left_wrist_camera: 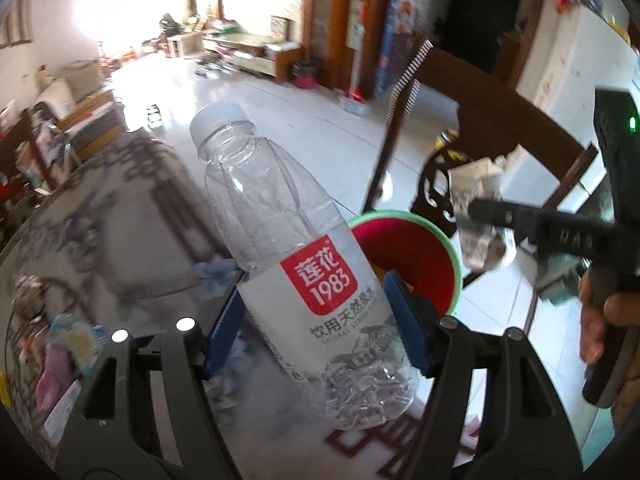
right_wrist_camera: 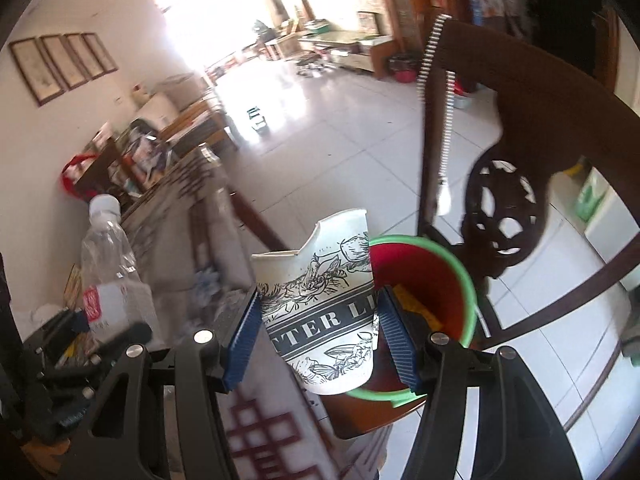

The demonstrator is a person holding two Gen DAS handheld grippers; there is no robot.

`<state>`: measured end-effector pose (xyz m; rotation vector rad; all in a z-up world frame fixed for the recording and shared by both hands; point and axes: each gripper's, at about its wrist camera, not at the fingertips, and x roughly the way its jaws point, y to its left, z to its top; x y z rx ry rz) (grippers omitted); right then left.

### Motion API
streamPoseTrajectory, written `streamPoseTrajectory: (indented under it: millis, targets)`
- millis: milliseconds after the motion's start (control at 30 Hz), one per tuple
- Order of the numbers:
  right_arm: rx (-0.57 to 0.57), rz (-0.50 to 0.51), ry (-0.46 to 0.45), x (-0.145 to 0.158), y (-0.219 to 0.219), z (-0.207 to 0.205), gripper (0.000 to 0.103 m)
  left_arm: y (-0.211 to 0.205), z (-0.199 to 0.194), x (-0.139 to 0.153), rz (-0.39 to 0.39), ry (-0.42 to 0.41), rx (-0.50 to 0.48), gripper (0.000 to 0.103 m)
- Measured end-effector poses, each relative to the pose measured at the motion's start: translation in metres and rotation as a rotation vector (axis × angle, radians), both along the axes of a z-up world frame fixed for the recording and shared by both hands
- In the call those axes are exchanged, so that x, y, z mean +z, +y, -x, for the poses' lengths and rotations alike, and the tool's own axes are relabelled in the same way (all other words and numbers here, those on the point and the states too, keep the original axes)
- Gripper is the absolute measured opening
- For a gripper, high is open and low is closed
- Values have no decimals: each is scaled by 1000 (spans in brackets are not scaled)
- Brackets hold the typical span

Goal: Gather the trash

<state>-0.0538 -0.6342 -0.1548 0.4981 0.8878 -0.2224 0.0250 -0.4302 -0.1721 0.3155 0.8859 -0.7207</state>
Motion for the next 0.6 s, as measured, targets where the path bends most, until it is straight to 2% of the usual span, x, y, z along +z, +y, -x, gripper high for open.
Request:
streamPoseTrajectory:
  millis: [133, 400, 600]
  targets:
    - [-28, -15, 19, -13, -20, 1, 57, -31, -2, -18, -30, 30, -69, 67]
    - [-68, -25, 67, -34, -42, -3, 57, -84, -1, -39, -36, 70, -171, 67]
    - [-106, -26, 90, -41, -58, -2, 59, -105, -7, -51, -48, 87, -200, 68]
